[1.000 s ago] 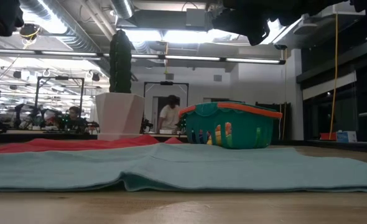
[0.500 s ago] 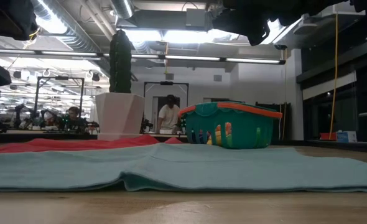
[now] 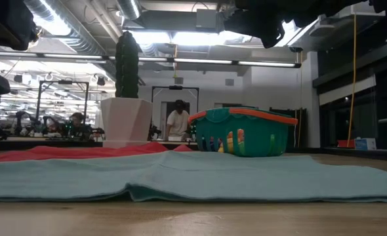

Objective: Build produce basket
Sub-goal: Put the red cherry into the blue basket

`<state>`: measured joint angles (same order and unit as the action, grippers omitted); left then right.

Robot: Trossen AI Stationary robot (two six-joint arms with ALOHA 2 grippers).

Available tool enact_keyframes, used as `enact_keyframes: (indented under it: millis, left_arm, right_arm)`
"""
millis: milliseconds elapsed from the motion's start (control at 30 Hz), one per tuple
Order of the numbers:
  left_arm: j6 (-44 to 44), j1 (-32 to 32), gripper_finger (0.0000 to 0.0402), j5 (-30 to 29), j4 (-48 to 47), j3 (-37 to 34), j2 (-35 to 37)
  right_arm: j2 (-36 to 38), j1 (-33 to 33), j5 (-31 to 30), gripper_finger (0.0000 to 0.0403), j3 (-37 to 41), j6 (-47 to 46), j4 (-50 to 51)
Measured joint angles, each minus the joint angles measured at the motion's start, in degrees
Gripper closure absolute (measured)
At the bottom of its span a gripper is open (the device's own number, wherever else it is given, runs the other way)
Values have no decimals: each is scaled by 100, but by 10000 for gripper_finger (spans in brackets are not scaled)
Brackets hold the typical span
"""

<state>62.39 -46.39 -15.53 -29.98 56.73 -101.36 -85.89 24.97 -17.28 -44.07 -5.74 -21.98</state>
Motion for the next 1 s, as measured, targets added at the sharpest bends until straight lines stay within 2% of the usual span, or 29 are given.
enact_keyframes:
  millis: [633,1000]
  left_arm:
    - [2,37,239,-4,216,0,0]
    - [0,20,282,46,202,0,0]
  right_arm:
    - [0,0,0,175,0,-2,2]
    - [0,0,0,175,0,-2,7]
